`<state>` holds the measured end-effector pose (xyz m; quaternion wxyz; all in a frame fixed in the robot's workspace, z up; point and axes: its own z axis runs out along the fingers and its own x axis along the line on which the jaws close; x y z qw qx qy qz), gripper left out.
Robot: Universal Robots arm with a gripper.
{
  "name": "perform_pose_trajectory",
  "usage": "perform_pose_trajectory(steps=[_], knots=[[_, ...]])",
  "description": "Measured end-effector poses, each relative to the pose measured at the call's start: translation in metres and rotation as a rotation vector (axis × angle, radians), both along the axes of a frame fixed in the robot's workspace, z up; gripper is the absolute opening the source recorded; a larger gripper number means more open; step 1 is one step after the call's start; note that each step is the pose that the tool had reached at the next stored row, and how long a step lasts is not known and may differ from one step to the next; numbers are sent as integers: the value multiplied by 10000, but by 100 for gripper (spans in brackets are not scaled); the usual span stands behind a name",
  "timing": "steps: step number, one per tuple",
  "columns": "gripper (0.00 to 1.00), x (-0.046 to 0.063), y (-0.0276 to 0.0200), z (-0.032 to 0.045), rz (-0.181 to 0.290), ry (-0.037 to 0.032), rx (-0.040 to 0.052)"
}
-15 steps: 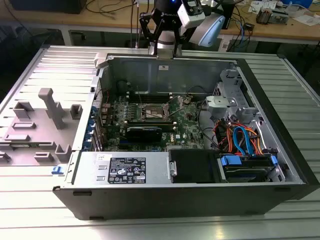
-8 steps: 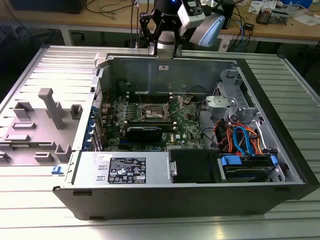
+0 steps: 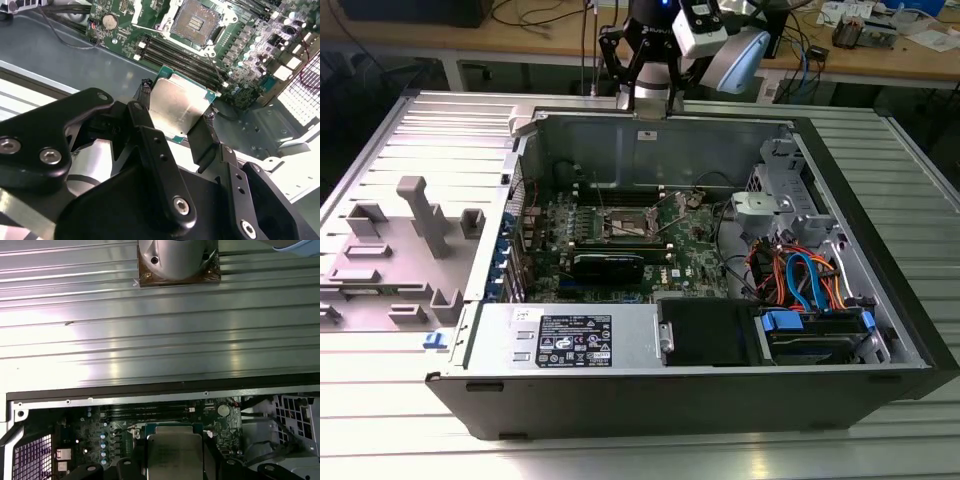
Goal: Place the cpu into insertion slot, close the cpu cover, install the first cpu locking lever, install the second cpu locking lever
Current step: 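Place the cpu into insertion slot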
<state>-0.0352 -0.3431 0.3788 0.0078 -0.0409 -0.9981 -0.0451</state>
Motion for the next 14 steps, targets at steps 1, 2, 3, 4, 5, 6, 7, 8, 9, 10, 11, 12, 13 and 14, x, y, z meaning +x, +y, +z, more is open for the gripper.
perform_pose_trajectory(steps=[1, 2, 3, 4, 5, 6, 7, 8, 9, 10, 11, 12, 13, 14], knots=[[54, 0, -7, 0, -17, 0, -2], [54, 0, -22, -1, -17, 1, -3], [54, 0, -39, -4, -21, 0, -3], [54, 0, -45, -6, -23, 0, -3], [54, 0, -53, -8, -27, 1, -3], [54, 0, -65, -11, -32, 1, -3], [54, 0, -75, -13, -35, 1, -3], [54, 0, -82, -16, -39, 1, -3], [54, 0, -87, -20, -48, 0, -1], [54, 0, -89, -21, -75, -1, -1], [54, 0, -89, -22, -120, 1, -4], [54, 0, -91, -23, -179, 1, -3], [54, 1, -92, -24, -304, 2, -7], [54, 1, -92, -30, -532, 1, -4]])
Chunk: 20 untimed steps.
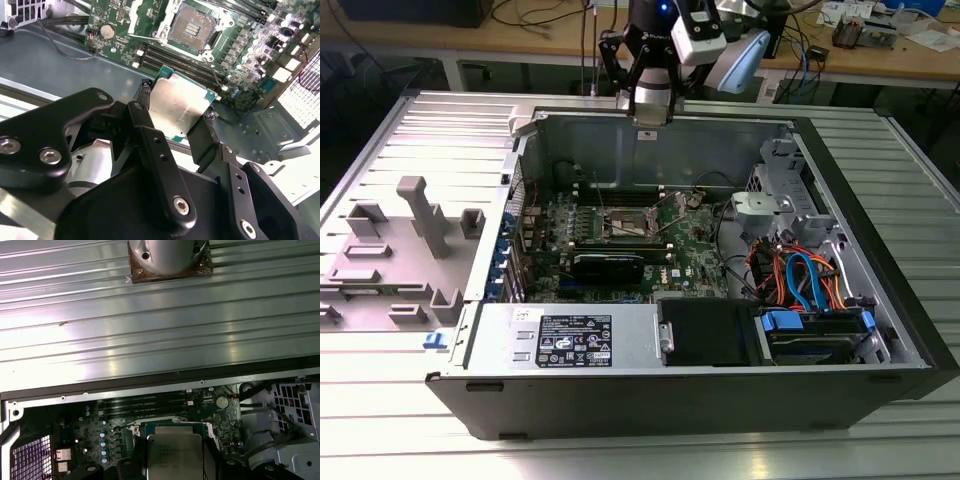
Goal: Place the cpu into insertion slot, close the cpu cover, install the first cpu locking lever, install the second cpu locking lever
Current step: 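Place the cpu into insertion slot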
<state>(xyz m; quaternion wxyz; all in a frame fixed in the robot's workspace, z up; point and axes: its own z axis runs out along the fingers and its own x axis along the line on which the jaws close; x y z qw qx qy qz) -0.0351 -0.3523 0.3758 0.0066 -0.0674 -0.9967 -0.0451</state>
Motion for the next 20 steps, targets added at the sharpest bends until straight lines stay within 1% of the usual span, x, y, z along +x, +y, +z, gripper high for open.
perform_pose_trajectory(steps=[2, 7, 9, 11, 13, 16, 17, 20], knots=[[54, 0, -2, -3, -211, 0, -1], [54, 0, -2, -4, -251, 0, 0], [54, 0, -2, -5, -339, 0, 1], [54, 0, -2, -5, -561, 0, 1], [54, -1, -2, -7, -905, 0, -1], [54, 0, -2, -13, -1244, 0, 0], [54, 0, -2, -13, -1288, 0, 1], [54, -1, -36, -25, -1317, 0, 1]])
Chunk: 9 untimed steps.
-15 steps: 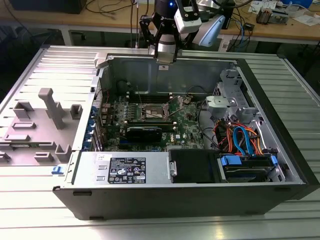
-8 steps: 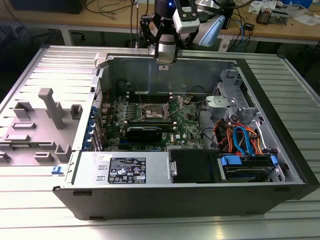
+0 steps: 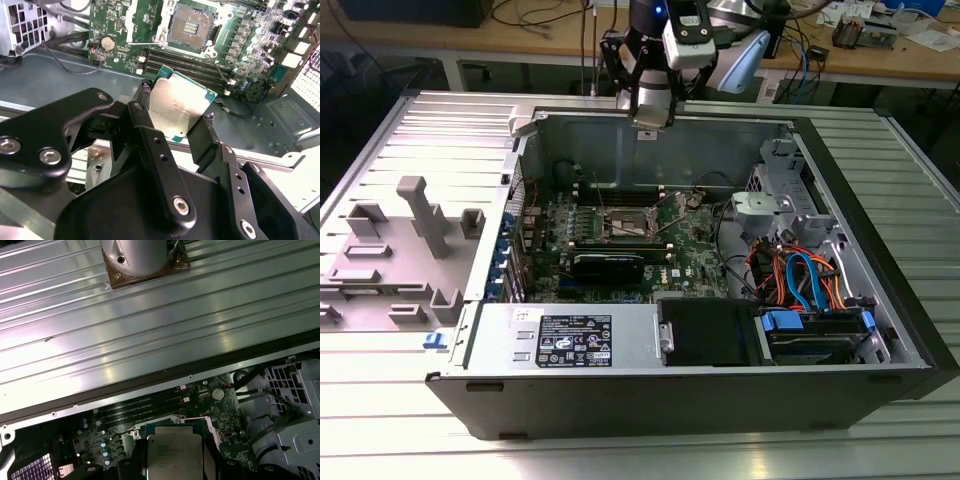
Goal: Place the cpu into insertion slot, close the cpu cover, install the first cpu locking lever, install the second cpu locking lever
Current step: 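Place the cpu into insertion slot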
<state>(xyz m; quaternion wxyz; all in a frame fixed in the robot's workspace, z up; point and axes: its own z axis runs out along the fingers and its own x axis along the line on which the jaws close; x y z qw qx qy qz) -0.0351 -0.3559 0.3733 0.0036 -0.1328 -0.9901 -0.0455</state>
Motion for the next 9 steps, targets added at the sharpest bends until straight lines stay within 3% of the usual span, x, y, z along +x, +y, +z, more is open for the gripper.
perform_pose_trajectory(steps=[6, 9], knots=[[54, 0, -111, -17, -26, 0, 0], [54, 0, -189, -33, -30, 0, 0]])
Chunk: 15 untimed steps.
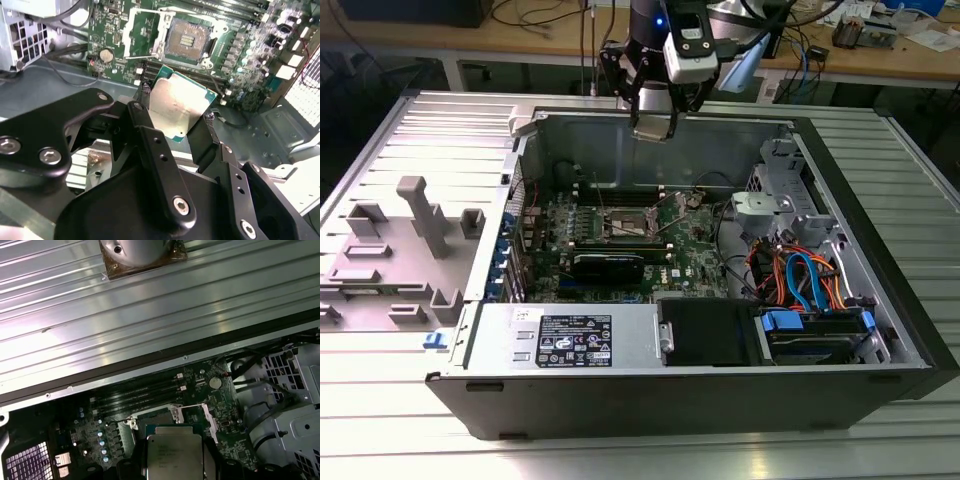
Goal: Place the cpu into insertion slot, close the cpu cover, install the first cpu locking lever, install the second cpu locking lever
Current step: 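Place the cpu into insertion slot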
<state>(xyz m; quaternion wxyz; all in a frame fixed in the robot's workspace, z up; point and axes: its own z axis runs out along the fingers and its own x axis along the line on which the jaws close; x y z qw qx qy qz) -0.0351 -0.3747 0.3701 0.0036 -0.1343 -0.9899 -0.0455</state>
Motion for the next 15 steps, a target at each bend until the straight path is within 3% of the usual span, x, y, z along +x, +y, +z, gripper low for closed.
perform_pose_trajectory(steps=[8, 12, 15], knots=[[54, 1, -24, -35, -167, 0, -8], [54, 0, -25, -56, -689, 1, -11], [54, 0, -25, -58, -783, 0, -9]])
